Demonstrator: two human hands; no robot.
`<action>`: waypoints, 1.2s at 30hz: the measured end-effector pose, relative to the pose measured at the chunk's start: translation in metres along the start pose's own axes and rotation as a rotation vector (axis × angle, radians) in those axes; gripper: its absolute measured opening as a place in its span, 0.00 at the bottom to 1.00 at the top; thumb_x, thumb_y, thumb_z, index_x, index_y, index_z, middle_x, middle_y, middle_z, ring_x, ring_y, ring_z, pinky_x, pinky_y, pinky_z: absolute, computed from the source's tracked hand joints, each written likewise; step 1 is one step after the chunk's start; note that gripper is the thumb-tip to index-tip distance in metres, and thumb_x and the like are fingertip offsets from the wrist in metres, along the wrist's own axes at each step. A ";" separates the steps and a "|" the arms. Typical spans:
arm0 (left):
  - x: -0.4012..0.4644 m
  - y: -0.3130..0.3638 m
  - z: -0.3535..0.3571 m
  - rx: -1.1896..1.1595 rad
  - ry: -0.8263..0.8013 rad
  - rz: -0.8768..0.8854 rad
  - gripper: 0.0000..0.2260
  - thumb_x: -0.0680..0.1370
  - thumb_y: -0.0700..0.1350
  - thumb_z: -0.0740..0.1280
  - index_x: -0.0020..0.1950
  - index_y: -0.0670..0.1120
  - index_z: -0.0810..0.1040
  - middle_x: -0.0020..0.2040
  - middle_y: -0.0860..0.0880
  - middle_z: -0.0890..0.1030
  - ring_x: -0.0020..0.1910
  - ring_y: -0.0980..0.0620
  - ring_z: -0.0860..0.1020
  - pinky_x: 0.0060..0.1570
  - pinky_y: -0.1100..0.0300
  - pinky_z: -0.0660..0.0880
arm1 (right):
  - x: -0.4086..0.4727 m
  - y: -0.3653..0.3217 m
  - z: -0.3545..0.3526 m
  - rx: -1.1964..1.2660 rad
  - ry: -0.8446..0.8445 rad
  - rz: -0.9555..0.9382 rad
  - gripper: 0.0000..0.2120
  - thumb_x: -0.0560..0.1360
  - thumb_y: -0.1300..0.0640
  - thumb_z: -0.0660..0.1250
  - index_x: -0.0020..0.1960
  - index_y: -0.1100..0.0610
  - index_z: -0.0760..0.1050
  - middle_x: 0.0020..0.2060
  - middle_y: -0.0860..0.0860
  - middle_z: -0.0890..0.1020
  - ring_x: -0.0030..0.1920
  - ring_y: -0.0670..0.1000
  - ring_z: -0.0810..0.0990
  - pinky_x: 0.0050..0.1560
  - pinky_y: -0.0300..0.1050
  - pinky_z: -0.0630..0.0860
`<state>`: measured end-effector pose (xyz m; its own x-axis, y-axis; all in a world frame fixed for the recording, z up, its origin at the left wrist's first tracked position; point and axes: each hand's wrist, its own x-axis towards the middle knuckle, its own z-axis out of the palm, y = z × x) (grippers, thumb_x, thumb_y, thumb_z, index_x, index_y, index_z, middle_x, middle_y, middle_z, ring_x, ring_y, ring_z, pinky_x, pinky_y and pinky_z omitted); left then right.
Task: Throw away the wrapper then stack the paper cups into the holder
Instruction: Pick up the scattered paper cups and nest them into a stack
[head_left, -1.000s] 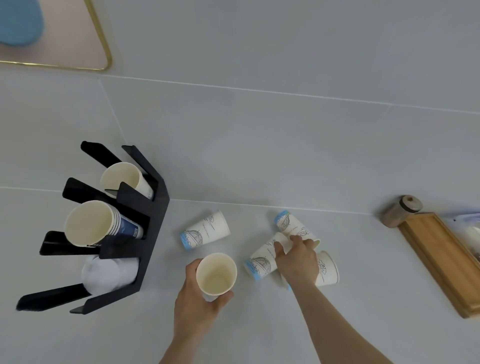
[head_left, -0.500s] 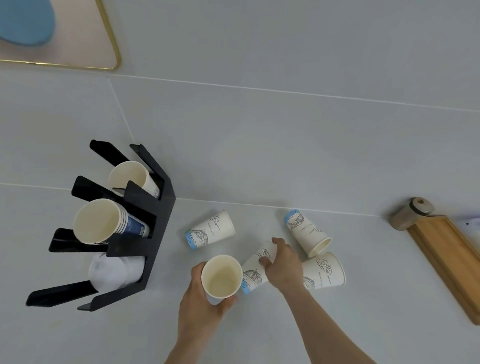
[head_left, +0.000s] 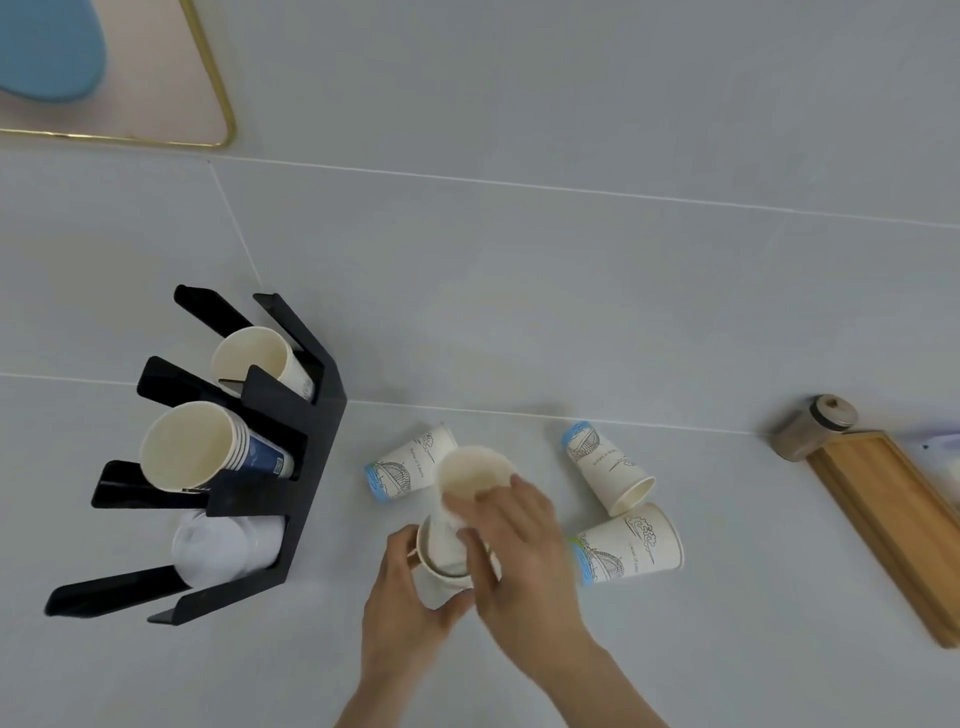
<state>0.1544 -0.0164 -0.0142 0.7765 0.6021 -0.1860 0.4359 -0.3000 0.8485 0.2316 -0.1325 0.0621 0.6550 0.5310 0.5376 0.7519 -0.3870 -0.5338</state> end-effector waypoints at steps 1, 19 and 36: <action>-0.001 0.001 0.000 -0.013 0.001 0.012 0.33 0.58 0.60 0.76 0.59 0.68 0.64 0.57 0.66 0.79 0.58 0.64 0.78 0.54 0.58 0.78 | -0.011 0.003 0.008 -0.012 -0.023 -0.041 0.22 0.70 0.71 0.72 0.57 0.50 0.81 0.45 0.48 0.83 0.57 0.53 0.81 0.72 0.51 0.69; 0.006 0.016 0.009 0.060 -0.036 0.171 0.46 0.64 0.53 0.81 0.76 0.62 0.59 0.67 0.72 0.65 0.63 0.64 0.70 0.57 0.60 0.72 | -0.036 0.097 -0.040 -0.076 0.331 0.900 0.16 0.76 0.59 0.71 0.64 0.54 0.79 0.60 0.54 0.78 0.59 0.59 0.80 0.54 0.52 0.77; 0.011 0.018 0.016 0.061 -0.046 0.174 0.44 0.64 0.54 0.80 0.73 0.64 0.60 0.67 0.68 0.68 0.64 0.60 0.72 0.58 0.58 0.74 | -0.018 0.072 -0.068 0.594 0.337 0.981 0.15 0.77 0.54 0.66 0.63 0.56 0.76 0.64 0.52 0.78 0.61 0.51 0.81 0.62 0.55 0.81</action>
<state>0.1781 -0.0270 -0.0087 0.8617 0.5036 -0.0629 0.3193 -0.4416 0.8385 0.2790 -0.2217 0.0582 0.9837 -0.0553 -0.1708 -0.1741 -0.0611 -0.9828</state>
